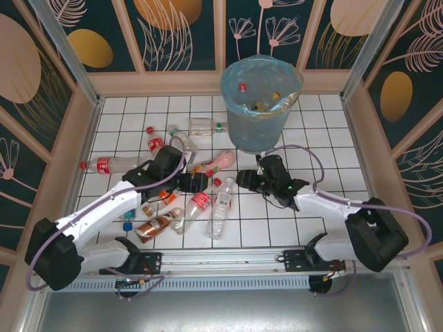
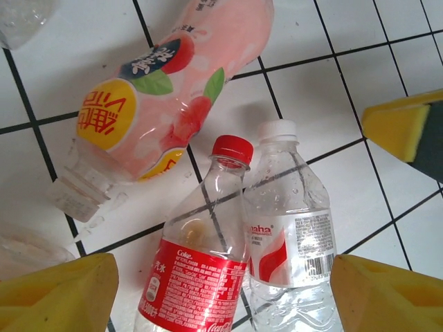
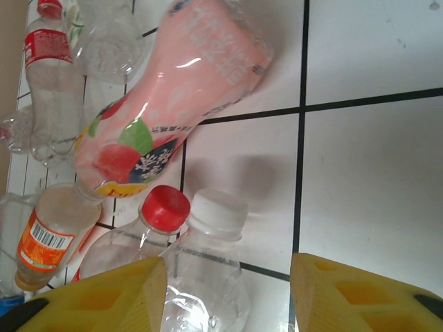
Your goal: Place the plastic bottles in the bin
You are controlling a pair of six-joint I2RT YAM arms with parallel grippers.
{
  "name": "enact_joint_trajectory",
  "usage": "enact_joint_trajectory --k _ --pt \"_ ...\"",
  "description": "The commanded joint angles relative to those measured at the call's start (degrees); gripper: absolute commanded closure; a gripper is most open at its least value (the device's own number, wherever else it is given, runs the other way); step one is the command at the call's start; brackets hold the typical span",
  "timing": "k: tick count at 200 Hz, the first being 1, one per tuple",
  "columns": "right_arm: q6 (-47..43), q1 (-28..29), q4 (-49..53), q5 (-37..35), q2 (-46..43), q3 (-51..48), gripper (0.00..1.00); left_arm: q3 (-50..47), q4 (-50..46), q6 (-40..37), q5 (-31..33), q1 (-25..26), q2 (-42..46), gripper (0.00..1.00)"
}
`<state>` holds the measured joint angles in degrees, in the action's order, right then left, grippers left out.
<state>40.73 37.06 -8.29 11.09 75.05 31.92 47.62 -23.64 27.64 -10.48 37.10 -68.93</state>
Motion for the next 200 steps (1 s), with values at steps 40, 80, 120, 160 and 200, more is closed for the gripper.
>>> enact_joint_trajectory --k 40,80,120,160,200 --pt "3.0 -3.3 -11.7 9.1 7.9 0.0 0.44 4.5 -0.1 2.5 -2.5 0.2 -4.0 0.23" --pt "3.5 -3.4 -13.7 12.2 13.7 1.4 0.43 5.0 -0.3 2.4 -2.0 0.2 -4.3 0.23" --pt "4.5 -3.4 -16.5 14.4 17.6 2.2 0.42 5.0 -0.2 2.4 -1.4 0.2 -4.9 0.23" --pt "5.9 -3.5 -18.7 15.9 19.4 2.9 0.42 4.8 0.4 2.6 -0.7 0.3 -4.0 0.23" --pt "5.2 -3.3 -18.2 17.7 21.1 5.0 0.39 3.8 0.9 1.8 -0.7 0.3 -3.8 0.22"
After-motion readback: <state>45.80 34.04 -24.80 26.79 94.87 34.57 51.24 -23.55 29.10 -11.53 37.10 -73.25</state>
